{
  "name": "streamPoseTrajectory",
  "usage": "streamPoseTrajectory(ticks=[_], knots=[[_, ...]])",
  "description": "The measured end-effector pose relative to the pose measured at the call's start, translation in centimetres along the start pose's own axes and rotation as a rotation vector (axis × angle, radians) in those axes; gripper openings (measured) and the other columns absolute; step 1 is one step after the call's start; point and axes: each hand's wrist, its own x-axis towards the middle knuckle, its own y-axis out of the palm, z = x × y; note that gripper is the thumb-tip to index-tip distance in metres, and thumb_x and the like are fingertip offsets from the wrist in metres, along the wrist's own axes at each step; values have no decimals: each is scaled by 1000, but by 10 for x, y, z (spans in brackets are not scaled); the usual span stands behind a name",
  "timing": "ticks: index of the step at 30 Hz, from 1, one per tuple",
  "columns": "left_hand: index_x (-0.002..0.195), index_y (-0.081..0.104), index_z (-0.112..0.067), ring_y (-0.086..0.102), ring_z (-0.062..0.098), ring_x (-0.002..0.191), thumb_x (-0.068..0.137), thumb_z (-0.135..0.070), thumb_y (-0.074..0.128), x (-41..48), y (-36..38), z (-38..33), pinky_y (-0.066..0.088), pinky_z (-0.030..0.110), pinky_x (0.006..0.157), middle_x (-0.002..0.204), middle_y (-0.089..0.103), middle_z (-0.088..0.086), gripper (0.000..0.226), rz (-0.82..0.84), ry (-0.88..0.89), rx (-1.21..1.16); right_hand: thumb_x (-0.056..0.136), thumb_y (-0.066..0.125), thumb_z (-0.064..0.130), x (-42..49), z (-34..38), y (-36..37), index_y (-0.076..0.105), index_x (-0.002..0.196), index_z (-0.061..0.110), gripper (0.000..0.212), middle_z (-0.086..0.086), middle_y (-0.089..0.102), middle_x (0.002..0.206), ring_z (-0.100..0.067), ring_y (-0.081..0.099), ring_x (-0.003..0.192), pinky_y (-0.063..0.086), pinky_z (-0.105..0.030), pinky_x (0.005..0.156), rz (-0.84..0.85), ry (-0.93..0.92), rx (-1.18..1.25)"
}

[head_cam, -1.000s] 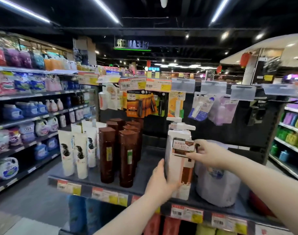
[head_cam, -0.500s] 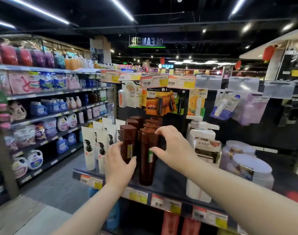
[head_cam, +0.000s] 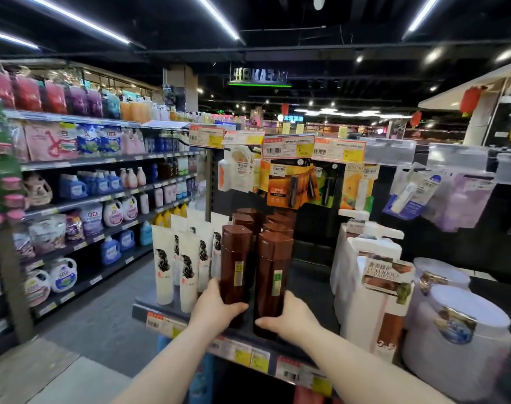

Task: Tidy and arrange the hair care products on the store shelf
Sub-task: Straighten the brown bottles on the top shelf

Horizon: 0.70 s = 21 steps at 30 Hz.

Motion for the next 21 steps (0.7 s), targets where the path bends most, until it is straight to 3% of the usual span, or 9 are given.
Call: streamPoseTrajectory(ticks=[10,21], knots=[[127,43,-19,59,23,110,71,-30,77,0,-4,5,49,40,94,122,62,4,66,27,31,50,78,72,36,2,-2,5,44,125,17,58,-4,58,127,-22,57,115,48,-31,94,-25,2,36],[126,44,-16,59,22,109,75,-34,73,-1,-2,10,50,39,94,120,63,5,61,54,22,64,78,70,41,-10,-2,3,38,134,14,70,-5,52,135,-22,52,122,45,-29,95,22,7,37]])
